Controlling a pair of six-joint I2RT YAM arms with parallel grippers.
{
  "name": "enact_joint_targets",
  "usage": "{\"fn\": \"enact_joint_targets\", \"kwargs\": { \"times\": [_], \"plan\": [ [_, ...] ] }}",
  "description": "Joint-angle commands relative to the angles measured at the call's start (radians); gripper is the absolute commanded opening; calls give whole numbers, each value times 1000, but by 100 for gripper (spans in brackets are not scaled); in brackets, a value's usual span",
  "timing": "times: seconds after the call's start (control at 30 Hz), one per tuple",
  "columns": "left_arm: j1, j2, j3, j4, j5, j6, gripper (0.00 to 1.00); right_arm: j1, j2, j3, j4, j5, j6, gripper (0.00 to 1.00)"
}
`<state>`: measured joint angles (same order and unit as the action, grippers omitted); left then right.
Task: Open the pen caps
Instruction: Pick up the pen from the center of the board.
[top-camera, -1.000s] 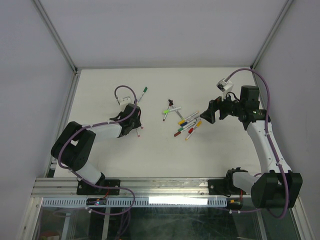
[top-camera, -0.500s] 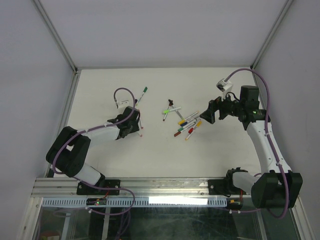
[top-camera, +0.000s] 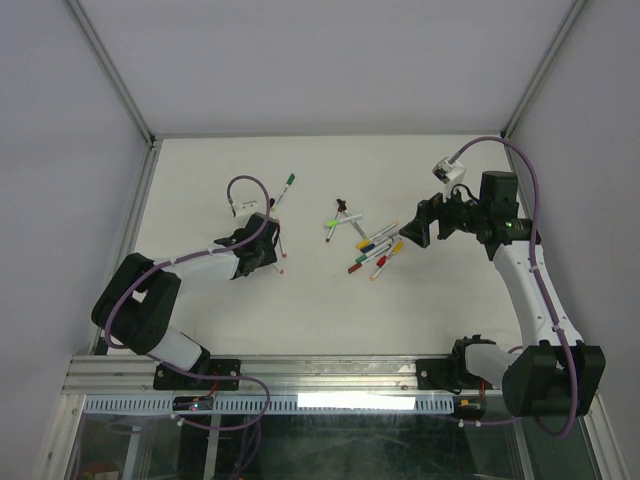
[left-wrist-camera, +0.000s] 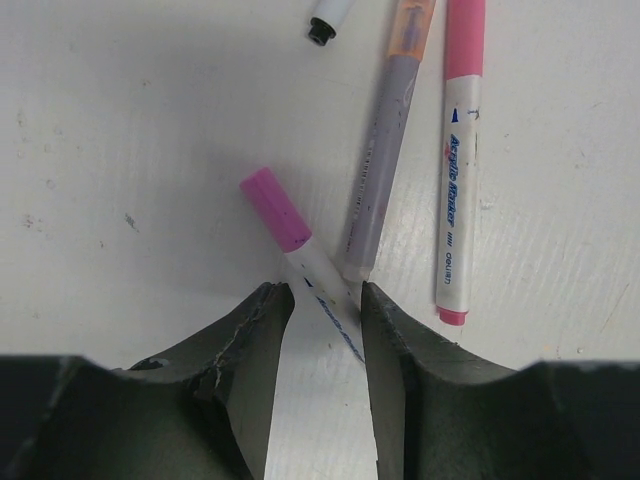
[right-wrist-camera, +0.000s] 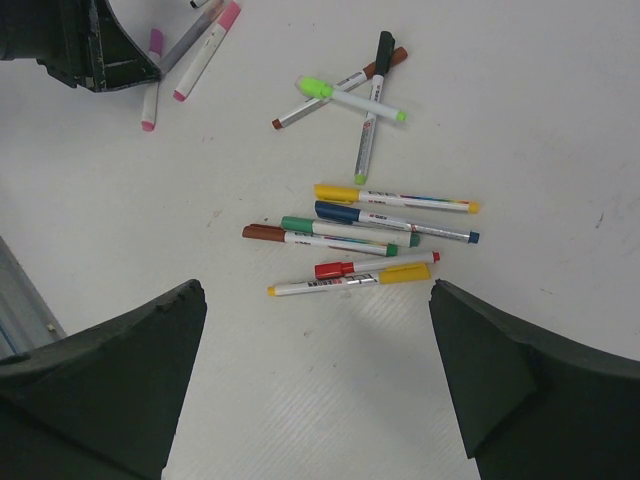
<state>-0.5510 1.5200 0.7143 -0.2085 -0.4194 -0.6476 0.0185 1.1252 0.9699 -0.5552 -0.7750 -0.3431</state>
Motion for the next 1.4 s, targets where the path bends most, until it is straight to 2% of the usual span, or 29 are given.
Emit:
{"fn": "enact_joint_targets", "kwargs": {
  "times": [0.0,0.3,0.53,0.77,1.13,1.37],
  "plan": [
    [-10,7,-4,-65,0,-10,38,8,-25,28,16,-28,-13,97],
    [-18,-24,16,-168,-33,-13,28,11,-25,27,15,-30,-14,97],
    [-19,-30,22,-201,-49,-3,28,10,-26,26,17,-39,-11,97],
    [-20,3,42,-207,-52,-1,33,15,-25,23,19,-45,-8,97],
    [-21,-116,61,-208,-34,6,35,16,-24,23,20,-46,-8,98],
    [-23,-73,69,-207,-27,11,37,18,-24,21,21,-48,-8,98]
  ]
}}
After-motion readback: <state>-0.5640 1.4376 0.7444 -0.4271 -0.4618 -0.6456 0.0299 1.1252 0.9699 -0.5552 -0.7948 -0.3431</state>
